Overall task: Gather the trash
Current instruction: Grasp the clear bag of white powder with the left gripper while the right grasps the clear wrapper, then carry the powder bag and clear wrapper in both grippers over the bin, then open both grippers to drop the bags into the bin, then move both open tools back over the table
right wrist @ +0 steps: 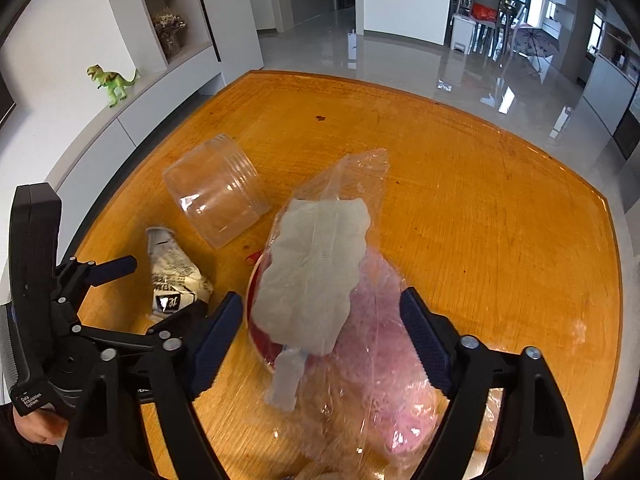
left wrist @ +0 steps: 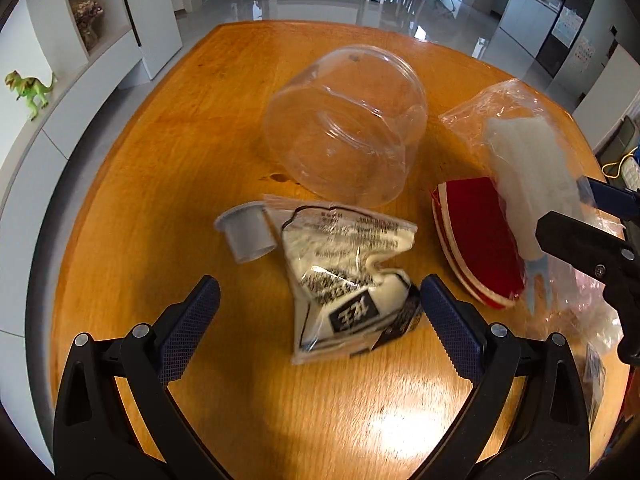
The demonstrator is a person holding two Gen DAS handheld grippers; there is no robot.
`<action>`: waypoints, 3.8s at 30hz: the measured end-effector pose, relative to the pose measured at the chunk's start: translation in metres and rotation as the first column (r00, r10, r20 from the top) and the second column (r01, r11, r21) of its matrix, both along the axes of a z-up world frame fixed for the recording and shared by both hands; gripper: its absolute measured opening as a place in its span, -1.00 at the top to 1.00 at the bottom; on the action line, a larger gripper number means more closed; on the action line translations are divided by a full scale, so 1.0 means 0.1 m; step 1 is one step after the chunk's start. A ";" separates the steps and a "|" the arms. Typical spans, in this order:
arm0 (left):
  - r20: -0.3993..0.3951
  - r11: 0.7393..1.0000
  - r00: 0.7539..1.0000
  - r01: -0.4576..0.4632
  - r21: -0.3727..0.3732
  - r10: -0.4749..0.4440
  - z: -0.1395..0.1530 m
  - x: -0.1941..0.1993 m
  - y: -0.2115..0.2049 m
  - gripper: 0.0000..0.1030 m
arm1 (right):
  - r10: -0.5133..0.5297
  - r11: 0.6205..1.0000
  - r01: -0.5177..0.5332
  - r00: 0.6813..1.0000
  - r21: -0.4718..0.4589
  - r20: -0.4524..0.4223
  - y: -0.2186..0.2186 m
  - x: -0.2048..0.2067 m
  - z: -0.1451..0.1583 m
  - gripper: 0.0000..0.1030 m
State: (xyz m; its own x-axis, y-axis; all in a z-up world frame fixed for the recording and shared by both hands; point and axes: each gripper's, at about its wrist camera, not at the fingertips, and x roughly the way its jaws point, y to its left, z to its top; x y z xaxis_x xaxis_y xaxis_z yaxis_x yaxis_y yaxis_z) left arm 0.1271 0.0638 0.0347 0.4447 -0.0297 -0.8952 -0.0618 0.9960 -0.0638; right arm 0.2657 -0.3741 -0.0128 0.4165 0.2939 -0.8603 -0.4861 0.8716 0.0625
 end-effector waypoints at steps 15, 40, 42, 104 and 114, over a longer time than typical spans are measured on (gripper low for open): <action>0.020 0.998 0.998 0.064 -0.019 -0.063 -0.03 -0.12 -0.17 0.06 | -0.016 1.000 0.016 1.000 -0.009 0.016 -0.03 -0.09 -0.01 0.51; 0.163 0.998 0.985 -0.046 -0.033 0.051 0.55 -1.90 0.54 0.06 | 0.112 0.986 -0.113 0.994 0.121 0.015 0.36 -1.55 0.39 0.52; 0.164 0.996 0.983 -0.083 -0.036 0.088 0.50 -2.12 0.66 0.06 | 0.141 0.981 -0.140 0.990 0.131 0.005 0.45 -1.74 0.33 0.52; 0.256 0.775 0.758 -0.630 0.053 0.600 0.52 -4.81 2.12 -0.88 | 0.583 0.808 -0.569 0.810 0.152 -0.067 2.39 -3.85 -0.01 -0.45; 0.278 0.921 0.894 -0.383 0.068 0.351 0.76 -3.64 1.20 -0.88 | 0.284 0.951 -0.273 0.957 0.147 -0.058 1.11 -2.81 0.00 -0.45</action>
State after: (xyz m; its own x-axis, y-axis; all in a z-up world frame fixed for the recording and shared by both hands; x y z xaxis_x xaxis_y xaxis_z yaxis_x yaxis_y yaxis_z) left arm -0.2372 0.1842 0.1110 0.6171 0.2785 -0.7360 -0.4217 0.9067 -0.0105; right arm -0.0150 -0.2632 -0.0133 0.2352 0.5049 -0.8305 -0.6971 0.6831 0.2179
